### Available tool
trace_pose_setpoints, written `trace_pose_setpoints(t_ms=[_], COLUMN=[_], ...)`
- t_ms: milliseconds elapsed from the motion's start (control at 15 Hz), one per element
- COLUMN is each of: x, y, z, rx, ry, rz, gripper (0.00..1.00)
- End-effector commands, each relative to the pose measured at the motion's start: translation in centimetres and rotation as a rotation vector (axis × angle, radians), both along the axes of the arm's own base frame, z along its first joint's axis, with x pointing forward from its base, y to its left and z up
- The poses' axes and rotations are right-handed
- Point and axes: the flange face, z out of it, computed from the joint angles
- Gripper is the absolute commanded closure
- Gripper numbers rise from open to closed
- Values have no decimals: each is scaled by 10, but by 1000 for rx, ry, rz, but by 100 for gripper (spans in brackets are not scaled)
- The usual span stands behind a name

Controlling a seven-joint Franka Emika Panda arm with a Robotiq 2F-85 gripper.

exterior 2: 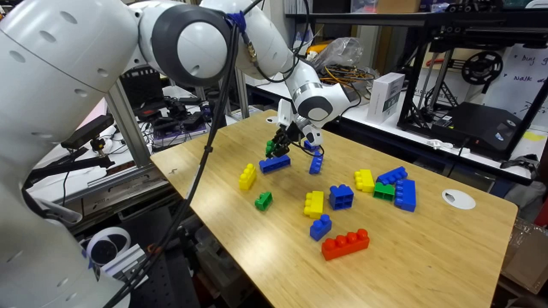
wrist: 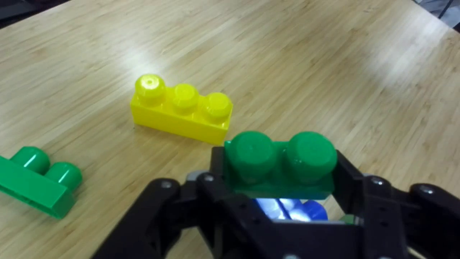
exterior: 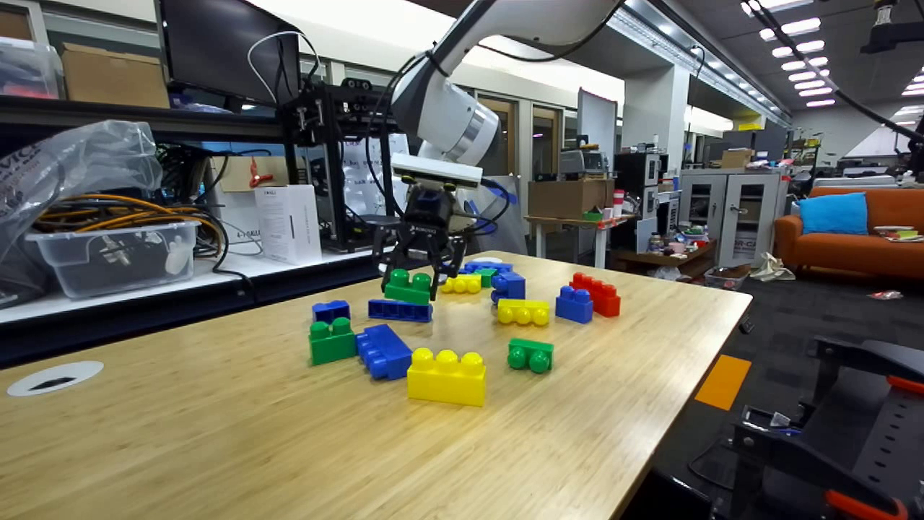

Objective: Move the yellow block at the center of the table backwards then put a green block on top of it

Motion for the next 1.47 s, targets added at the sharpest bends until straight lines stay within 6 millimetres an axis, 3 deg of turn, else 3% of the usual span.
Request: trace_pose_setpoints(t_ms=[0,733,1400], x=[-23,-73,-85], y=[1,48,34], z=[12,-10,-23], rx=[5,-166,-226], ry=[14,141,152], rz=[-63,-130,-119], gripper=[55,55,55])
